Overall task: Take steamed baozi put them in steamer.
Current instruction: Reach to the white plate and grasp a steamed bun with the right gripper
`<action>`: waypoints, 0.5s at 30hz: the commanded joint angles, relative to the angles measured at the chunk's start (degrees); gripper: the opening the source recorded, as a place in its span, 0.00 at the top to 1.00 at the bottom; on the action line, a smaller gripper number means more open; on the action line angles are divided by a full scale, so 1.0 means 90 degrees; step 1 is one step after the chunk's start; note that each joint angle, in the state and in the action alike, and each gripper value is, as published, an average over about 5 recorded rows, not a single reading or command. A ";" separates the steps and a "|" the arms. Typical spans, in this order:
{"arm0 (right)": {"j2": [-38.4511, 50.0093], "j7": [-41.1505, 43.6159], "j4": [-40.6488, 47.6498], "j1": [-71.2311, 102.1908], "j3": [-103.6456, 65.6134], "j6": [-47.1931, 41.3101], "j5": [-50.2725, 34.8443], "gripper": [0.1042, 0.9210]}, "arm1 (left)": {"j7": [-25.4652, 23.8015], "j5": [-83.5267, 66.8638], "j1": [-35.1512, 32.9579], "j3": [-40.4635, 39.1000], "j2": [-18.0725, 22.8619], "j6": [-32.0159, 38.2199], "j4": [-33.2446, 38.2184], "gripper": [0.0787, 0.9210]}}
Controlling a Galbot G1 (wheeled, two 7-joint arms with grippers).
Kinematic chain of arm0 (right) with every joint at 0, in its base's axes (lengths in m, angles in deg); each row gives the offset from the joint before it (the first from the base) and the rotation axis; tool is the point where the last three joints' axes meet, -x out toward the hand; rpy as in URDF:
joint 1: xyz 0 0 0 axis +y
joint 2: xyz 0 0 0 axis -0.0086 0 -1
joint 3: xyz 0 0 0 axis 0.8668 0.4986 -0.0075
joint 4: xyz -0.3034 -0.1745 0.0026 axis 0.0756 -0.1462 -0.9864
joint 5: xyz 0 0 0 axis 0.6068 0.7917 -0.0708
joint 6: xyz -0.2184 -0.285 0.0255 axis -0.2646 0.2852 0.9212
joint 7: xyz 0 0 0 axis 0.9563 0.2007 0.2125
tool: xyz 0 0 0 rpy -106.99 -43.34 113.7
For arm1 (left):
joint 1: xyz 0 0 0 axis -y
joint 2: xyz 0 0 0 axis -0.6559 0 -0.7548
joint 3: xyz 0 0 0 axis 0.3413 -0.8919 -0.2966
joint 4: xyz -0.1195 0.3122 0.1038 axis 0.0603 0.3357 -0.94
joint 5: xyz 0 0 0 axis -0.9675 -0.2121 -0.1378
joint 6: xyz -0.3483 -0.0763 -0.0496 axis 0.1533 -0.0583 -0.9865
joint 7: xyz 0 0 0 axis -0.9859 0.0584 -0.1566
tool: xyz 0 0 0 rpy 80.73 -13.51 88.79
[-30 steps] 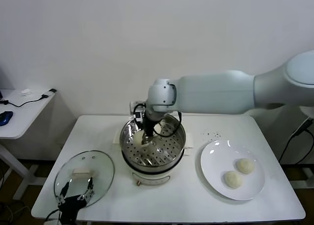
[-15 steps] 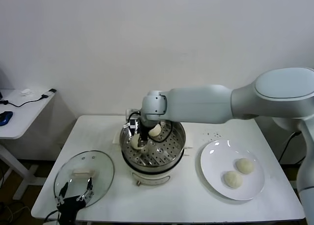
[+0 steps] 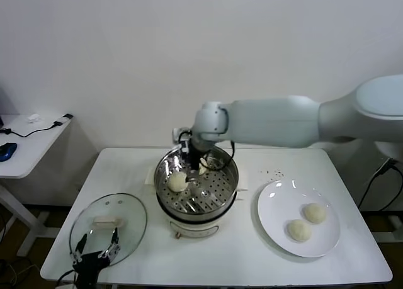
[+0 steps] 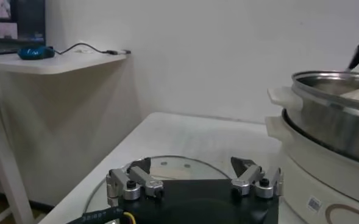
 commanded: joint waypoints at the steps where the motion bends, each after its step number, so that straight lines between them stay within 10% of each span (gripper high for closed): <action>1: 0.2306 0.2013 -0.0624 -0.2012 0.1179 0.1213 0.0725 0.12 | -0.0003 0.0043 0.0019 0.0015 -0.0012 -0.0004 -0.0019 0.12; 15: 0.4588 0.1334 -0.1627 -0.1194 0.2675 0.1258 0.2711 0.12 | 0.0005 0.0019 0.0050 0.0091 0.0010 -0.0017 -0.0026 0.12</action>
